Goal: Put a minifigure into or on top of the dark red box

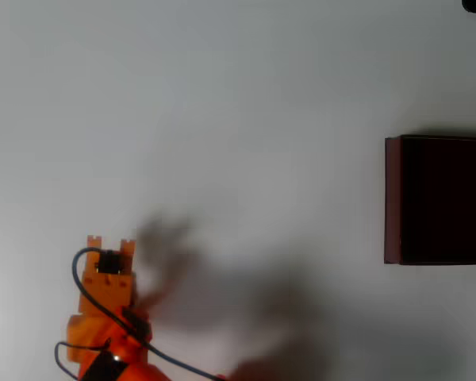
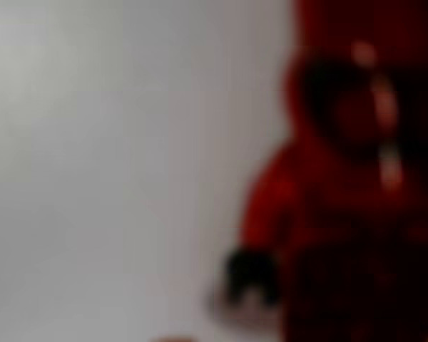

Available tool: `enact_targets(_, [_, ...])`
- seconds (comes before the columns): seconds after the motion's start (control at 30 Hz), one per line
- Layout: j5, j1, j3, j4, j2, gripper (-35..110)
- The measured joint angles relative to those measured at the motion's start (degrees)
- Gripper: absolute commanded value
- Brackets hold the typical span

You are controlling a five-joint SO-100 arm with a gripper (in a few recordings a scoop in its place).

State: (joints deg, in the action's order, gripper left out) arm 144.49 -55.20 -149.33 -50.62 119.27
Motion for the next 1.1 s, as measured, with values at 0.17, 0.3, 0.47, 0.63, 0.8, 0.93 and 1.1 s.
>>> enact_targets(0.17, [0.0, 0.0, -1.3, 1.8, 0.8, 18])
enact_targets(0.3, [0.0, 0.2, -1.5, 2.9, -0.1, 17])
enact_targets(0.47, [-1.1, 1.1, -2.4, 5.0, -0.4, 12])
enact_targets(0.63, [-2.1, 1.8, -3.3, 6.1, -0.4, 7])
enact_targets(0.8, [-3.1, 1.8, -3.4, 7.1, -0.7, 1])
enact_targets(0.93, [-4.0, 1.8, -3.4, 7.1, -0.8, 1])
enact_targets(1.1, [-5.1, 1.8, -3.4, 6.6, 0.8, 1])
